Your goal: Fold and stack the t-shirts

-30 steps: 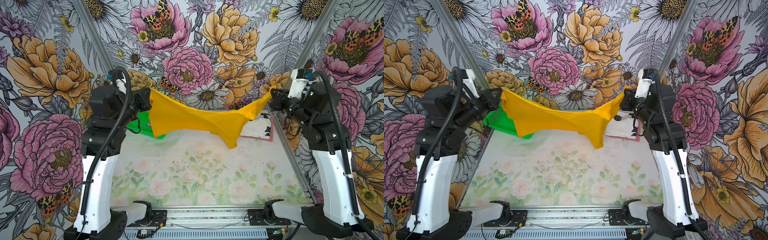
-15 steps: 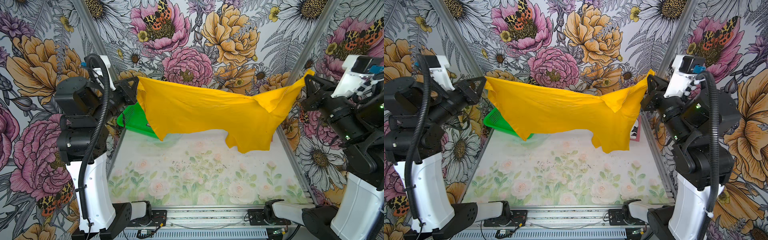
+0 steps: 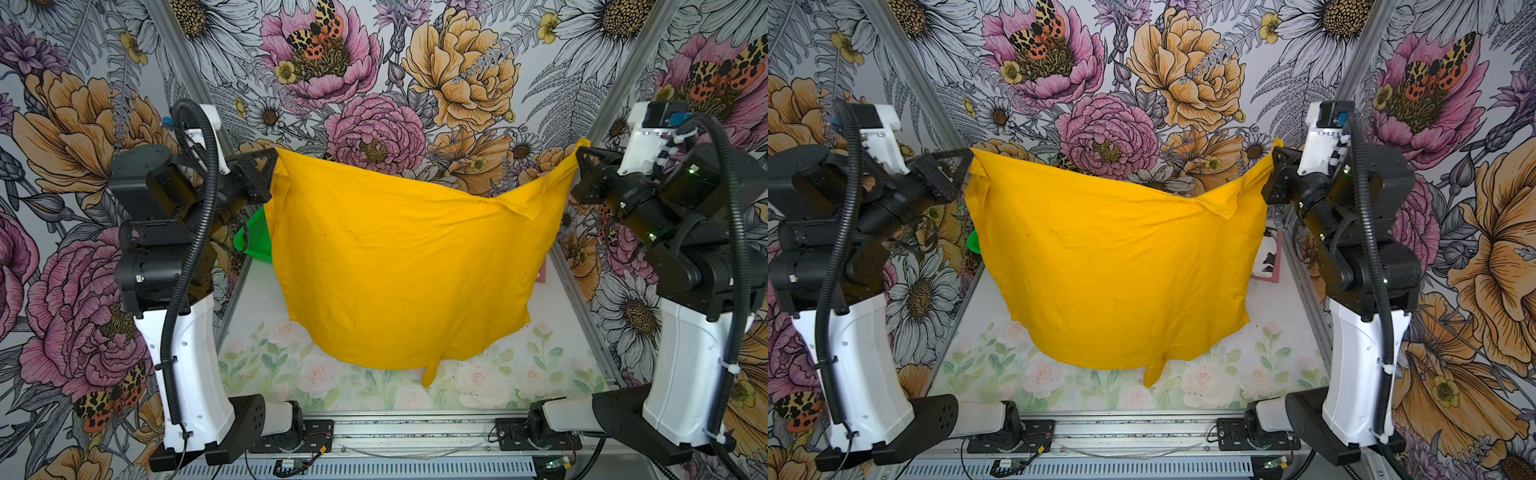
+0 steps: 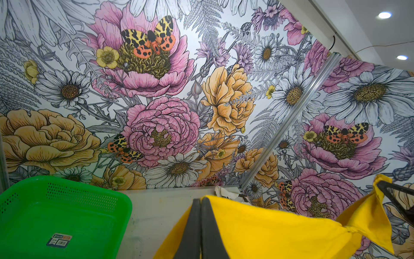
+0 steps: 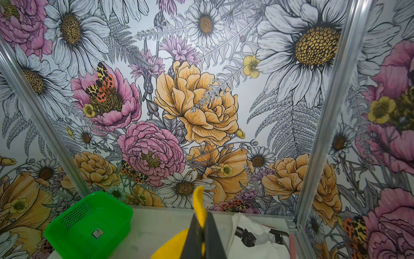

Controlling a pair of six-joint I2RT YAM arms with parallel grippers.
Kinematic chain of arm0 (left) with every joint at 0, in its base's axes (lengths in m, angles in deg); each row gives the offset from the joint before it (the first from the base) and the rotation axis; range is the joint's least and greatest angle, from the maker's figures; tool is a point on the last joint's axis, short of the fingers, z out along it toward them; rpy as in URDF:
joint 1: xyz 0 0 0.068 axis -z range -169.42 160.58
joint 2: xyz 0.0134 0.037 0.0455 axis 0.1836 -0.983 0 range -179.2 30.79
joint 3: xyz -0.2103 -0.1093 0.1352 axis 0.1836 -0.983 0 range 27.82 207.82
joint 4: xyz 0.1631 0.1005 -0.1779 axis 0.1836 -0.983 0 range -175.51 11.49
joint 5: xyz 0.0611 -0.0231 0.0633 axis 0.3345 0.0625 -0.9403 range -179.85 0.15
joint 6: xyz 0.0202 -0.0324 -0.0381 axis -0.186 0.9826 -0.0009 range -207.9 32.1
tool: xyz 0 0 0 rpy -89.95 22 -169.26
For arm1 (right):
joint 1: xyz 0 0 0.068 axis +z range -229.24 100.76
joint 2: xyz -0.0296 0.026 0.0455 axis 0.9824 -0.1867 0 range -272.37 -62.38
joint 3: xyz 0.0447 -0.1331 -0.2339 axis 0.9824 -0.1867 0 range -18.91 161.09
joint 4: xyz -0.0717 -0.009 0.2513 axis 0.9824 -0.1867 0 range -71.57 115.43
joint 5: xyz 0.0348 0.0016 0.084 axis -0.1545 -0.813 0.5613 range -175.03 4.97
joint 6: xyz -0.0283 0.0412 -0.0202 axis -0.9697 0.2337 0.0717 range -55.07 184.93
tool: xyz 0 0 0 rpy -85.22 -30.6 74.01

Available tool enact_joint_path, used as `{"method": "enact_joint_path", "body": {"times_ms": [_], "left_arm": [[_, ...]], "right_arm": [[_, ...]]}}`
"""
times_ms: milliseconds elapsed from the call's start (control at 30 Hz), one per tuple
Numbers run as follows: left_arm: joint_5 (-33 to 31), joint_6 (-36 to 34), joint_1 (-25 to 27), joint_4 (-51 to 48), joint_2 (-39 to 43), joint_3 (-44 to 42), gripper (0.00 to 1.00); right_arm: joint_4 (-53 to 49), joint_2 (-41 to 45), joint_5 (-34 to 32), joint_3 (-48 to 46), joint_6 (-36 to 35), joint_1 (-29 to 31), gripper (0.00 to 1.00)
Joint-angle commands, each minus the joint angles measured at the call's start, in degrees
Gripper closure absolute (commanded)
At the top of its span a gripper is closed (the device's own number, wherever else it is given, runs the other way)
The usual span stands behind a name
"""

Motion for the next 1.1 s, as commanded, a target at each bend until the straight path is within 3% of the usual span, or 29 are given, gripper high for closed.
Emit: {"method": "enact_joint_path", "body": {"times_ms": [0, 300, 433, 600, 733, 833, 1067], "left_arm": [[-0.3, -2.1, -0.5, 0.7, -5.4, -0.8, 1.0], [2.4, 0.4, -0.5, 0.7, -18.8, 15.7, 1.0], [3.2, 1.8, -0.7, 0.8, -17.8, 19.3, 1.0], [2.5, 0.3, -1.0, 0.7, -10.1, 12.1, 1.0], [1.8, -1.5, -0.7, 0.7, -1.5, 0.2, 1.0], [-0.4, -2.8, 0.3, 2.9, 8.3, -15.2, 1.0], [-4.6, 0.9, 5.0, 8.1, 31.1, -53.4, 1.0]], "right_arm": [[0.0, -7.2, 3.1, 2.1, 0.1, -0.7, 1.0], [0.0, -23.1, 10.3, 23.5, 4.1, -4.6, 1.0], [0.1, -20.6, 11.7, 25.4, 5.6, -6.7, 1.0], [0.1, -13.1, 12.8, 19.8, 5.5, -8.0, 1.0], [0.2, -5.4, 14.5, 9.7, 5.7, -8.1, 1.0], [0.3, 2.8, 15.4, -3.3, 5.4, -8.1, 1.0], [4.7, 31.0, 15.3, -51.2, 9.8, -6.9, 1.0]]}}
